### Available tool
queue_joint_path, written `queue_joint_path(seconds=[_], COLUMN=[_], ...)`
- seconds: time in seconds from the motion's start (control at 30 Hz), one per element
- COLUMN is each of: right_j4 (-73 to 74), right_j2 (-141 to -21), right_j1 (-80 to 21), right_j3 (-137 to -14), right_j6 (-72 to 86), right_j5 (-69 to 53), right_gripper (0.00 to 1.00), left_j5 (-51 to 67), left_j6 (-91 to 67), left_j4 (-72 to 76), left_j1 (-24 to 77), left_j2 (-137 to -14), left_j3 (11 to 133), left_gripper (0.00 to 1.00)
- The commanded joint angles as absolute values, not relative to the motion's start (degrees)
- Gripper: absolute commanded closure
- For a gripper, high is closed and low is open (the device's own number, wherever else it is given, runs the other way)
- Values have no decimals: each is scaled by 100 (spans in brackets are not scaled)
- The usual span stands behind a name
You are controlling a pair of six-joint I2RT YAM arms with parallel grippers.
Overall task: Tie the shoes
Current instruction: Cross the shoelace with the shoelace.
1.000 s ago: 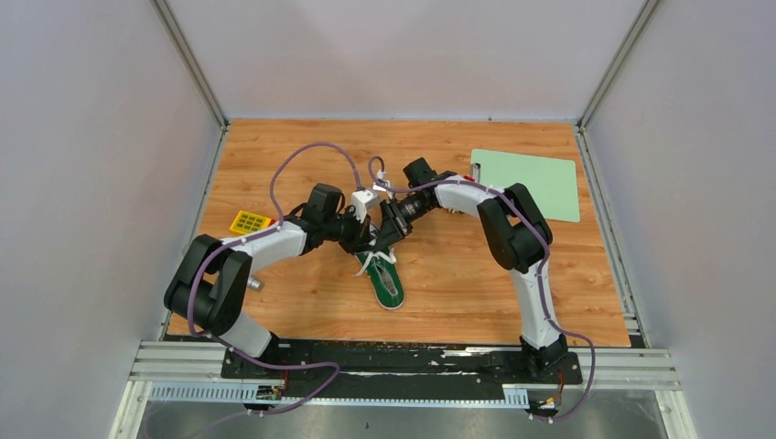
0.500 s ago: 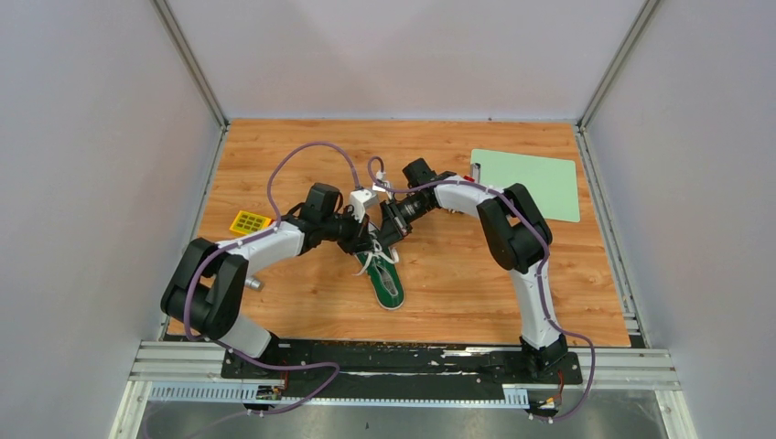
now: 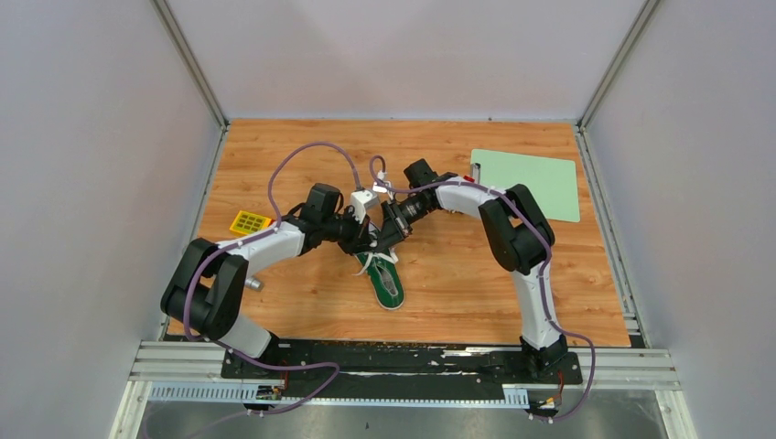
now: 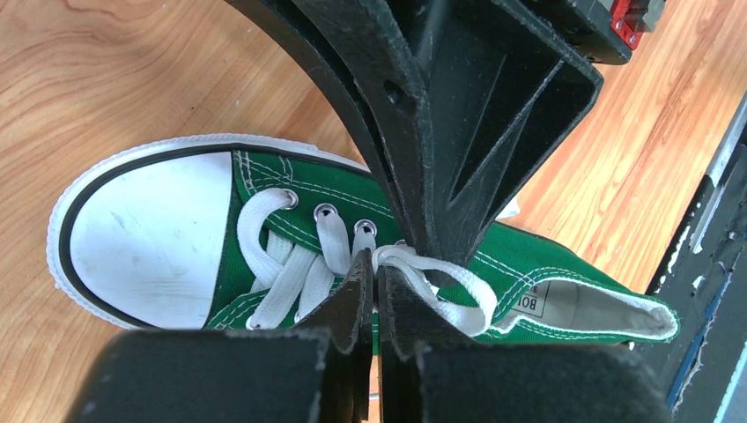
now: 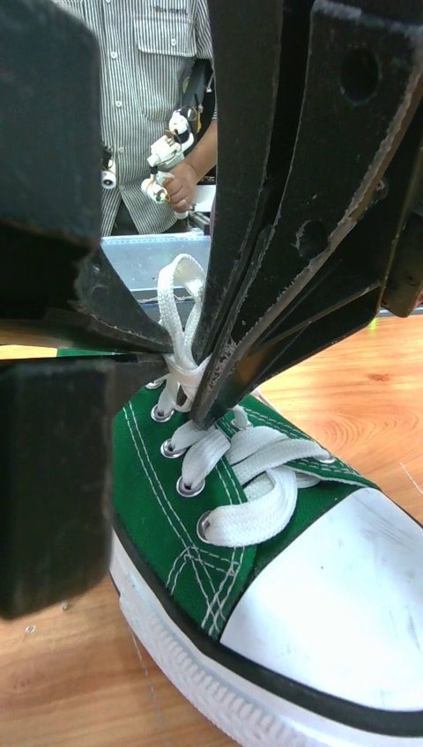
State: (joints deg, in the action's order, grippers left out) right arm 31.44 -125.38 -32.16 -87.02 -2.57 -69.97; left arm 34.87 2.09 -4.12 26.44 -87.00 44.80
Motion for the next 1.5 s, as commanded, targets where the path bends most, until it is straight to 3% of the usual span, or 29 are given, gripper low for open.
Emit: queue_joint_path(seconds=[0.0,0.3,0.53,0.7,0.9,1.13,1.47], right_j4=[2978,2829,2910,2949,2939,2950,2947], right_j2=[-12172,-12357,-11895,-11826,-12349,-12352,-12227], right_j1=[-3245,-3287,-2873,-2655,-2856,-3109,-3140], right_j3=[-8648,-8696,-8271,-8046,-8606,-8764,-8628], right_j6=[-147,108,31,-197,-122,-598,-1249], right_j5=[-7463,-7301,-7204,-6785,-6363,-6710,-6315], right_gripper=[95,91,73,73,76,73,74], left_j5=[3439,4067,4131,4135,4156,4089,4055], left_j6=[269,-161,-111,-65,-33,-9,112], left_j4=[-388,368,357,310,265,128,31], left_j1=[2654,2650,2646,2637,2637,2637,2619], left_j2=[-8758,-8906,-8975,-8942,-8907,-8737,-8668], left_j3=[4572,4419,4385,4353,4364,4312,4307], left_gripper=[100,100,100,100,100,100,100])
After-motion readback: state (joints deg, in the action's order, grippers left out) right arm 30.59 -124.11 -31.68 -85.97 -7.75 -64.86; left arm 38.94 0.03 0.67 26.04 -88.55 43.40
